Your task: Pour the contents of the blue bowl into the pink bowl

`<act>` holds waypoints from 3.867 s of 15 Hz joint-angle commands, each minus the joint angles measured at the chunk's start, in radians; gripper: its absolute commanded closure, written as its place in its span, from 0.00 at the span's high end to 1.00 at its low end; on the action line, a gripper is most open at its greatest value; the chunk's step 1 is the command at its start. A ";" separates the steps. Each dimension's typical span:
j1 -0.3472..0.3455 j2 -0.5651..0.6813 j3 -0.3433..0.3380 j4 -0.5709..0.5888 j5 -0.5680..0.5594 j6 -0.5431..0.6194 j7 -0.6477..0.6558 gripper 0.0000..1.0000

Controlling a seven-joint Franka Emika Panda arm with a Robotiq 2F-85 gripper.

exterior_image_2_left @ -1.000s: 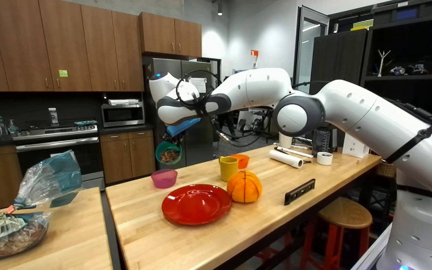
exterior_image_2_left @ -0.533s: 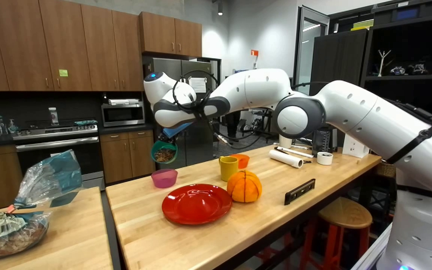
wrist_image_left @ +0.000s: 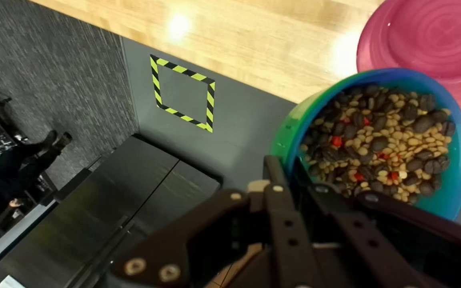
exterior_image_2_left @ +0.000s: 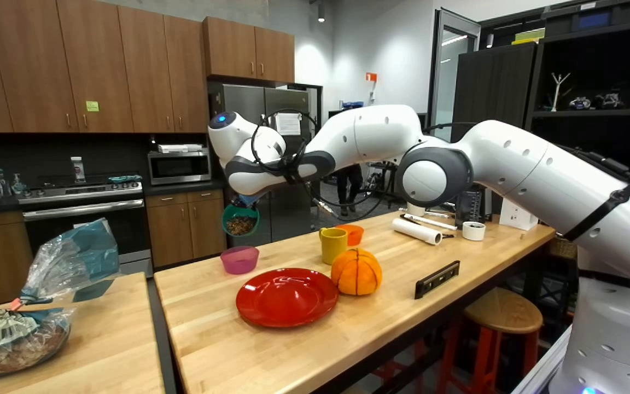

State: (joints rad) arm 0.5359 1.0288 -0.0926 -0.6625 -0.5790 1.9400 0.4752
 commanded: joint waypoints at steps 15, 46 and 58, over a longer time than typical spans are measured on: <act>0.052 0.019 -0.088 -0.032 -0.159 0.072 0.200 0.02; 0.143 -0.111 -0.159 -0.358 -0.422 0.154 0.538 0.02; 0.207 -0.272 -0.172 -0.647 -0.572 0.201 0.688 0.02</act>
State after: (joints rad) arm 0.7178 0.8461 -0.2450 -1.1833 -1.1055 2.1160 1.1124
